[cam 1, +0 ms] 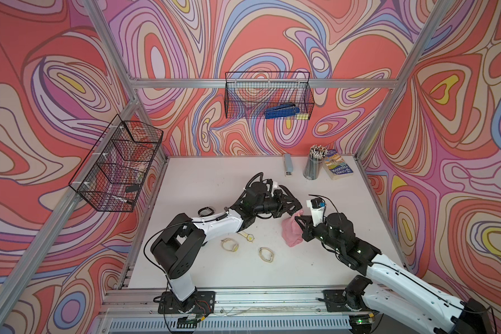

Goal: Wipe the watch dial
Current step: Wipe the dirt from the watch dial.

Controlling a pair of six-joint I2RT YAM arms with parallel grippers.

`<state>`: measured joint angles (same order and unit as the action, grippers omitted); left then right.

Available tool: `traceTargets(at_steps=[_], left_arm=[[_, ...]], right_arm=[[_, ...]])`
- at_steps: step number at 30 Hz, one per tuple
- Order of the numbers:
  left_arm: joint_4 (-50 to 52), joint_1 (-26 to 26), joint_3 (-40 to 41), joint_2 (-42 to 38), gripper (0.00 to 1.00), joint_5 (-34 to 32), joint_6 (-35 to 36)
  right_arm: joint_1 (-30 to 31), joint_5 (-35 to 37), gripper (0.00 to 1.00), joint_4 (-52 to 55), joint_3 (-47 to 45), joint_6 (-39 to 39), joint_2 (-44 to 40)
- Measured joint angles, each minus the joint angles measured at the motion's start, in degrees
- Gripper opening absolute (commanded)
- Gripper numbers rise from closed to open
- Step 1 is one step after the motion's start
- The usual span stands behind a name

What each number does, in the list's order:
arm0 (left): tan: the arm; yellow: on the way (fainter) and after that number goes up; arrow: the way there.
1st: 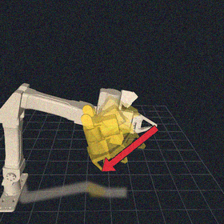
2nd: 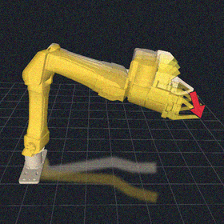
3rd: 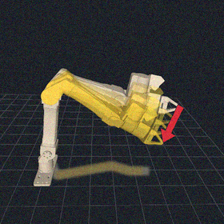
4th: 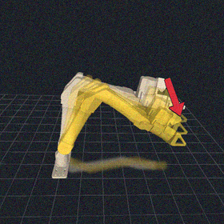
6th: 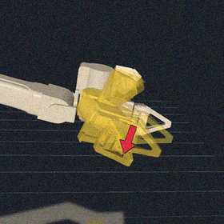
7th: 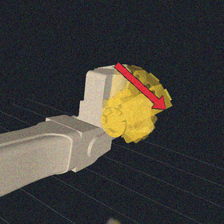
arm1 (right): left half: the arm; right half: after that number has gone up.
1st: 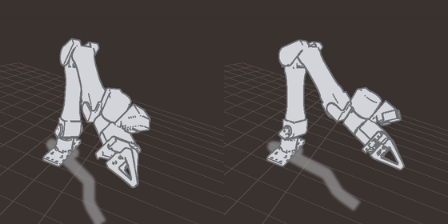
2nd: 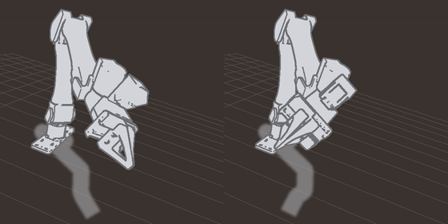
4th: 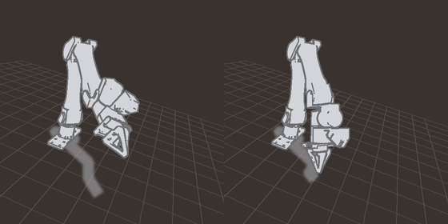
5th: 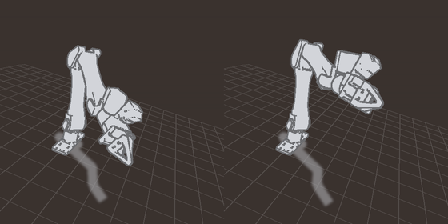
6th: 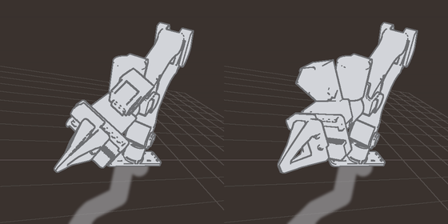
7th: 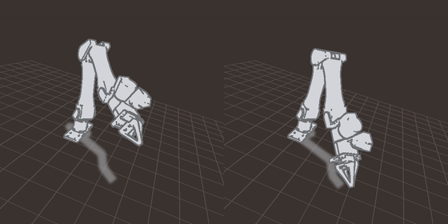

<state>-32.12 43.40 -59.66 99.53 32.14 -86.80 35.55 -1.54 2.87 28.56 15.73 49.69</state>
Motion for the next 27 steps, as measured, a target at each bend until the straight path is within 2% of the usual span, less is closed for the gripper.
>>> traceTargets(at_steps=[6, 16, 22, 27], left_arm=[[2.95, -0.26, -1.53, 0.9, 0.0, -1.57, 2.05], [4.5, -0.33, -2.56, 1.51, 0.0, -2.58, 3.96], [8.63, -0.15, -3.48, 1.62, 0.0, 1.53, 4.81], [11.54, -0.85, -3.85, 1.62, 0.0, 3.52, 6.01]], right_arm=[[0.11, 5.49, 0.0, 0.02, 1.73, 2.43, 4.7], [0.57, 14.58, 0.0, 6.43, 6.75, 6.49, 9.66], [-0.48, 22.21, 0.0, 9.01, 6.88, 7.93, 9.66], [-2.56, 24.04, 0.0, 10.88, 7.3, 7.82, 8.81]])
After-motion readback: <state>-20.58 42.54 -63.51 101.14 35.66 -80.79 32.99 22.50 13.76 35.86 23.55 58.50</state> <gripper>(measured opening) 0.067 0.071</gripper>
